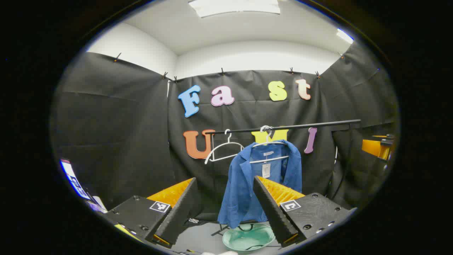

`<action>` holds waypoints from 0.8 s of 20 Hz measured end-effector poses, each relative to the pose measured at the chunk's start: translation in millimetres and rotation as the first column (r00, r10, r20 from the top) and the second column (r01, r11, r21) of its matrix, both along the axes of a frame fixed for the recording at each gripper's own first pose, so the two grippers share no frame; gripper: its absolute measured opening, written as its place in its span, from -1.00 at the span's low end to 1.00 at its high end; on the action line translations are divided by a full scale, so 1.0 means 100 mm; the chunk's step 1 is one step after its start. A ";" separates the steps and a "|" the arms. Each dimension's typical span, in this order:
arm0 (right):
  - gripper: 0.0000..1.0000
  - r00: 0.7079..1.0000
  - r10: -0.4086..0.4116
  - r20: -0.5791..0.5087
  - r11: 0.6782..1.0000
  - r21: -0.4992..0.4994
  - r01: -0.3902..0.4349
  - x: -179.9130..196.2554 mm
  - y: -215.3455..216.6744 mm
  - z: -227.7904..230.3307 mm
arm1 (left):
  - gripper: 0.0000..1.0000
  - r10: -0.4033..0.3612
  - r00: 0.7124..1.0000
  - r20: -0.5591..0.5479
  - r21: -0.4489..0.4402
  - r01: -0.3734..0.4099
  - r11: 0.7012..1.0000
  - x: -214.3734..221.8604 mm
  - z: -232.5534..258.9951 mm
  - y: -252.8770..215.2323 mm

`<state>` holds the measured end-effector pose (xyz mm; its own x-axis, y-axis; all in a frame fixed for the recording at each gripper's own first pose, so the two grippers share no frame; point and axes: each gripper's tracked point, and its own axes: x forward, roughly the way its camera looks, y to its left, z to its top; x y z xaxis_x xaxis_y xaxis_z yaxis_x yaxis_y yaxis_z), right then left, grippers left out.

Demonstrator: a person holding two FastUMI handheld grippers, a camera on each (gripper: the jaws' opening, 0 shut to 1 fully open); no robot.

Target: Grasp the clothes on the hanger with both hands and then place them into the laundry hamper below.

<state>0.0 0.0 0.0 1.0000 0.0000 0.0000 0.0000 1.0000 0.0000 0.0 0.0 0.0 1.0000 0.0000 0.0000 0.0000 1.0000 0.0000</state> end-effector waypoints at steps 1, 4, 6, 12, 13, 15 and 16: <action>1.00 1.000 -0.002 0.001 1.000 -0.006 0.002 0.01 0.01 0.01 | 1.00 -0.001 1.000 -0.001 -0.001 0.001 1.000 -0.01 -0.01 0.00; 1.00 1.000 0.002 -0.002 1.000 -0.017 -0.002 0.02 0.07 -0.02 | 1.00 -0.017 1.000 0.001 -0.004 0.017 1.000 0.01 -0.02 -0.05; 0.99 1.000 0.007 -0.011 1.000 -0.024 -0.007 0.04 0.12 -0.04 | 1.00 -0.006 1.000 -0.001 0.011 0.006 1.000 0.02 -0.04 0.00; 0.99 1.000 -0.004 -0.022 0.999 -0.046 0.003 0.11 0.17 -0.09 | 0.98 -0.005 1.000 -0.006 0.009 0.005 1.000 0.07 -0.07 0.09; 0.99 1.000 -0.004 -0.023 0.999 -0.051 0.003 0.12 0.18 -0.10 | 0.99 -0.004 1.000 -0.010 0.010 0.005 1.000 0.07 -0.09 0.09; 0.99 1.000 0.011 -0.024 0.999 -0.049 -0.012 0.16 0.26 -0.13 | 0.97 -0.005 1.000 -0.017 0.011 0.005 1.000 0.11 -0.12 0.08; 0.99 1.000 0.020 -0.021 0.999 -0.047 -0.021 0.19 0.28 -0.15 | 0.97 -0.004 1.000 -0.020 0.011 0.005 1.000 0.15 -0.16 0.08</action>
<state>18.8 28.5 -15.4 0.9996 0.0198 -0.0214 -0.0208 0.9987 -0.0469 15.0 7.9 -15.6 0.9998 -0.0044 -0.0203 0.0046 0.9999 0.0107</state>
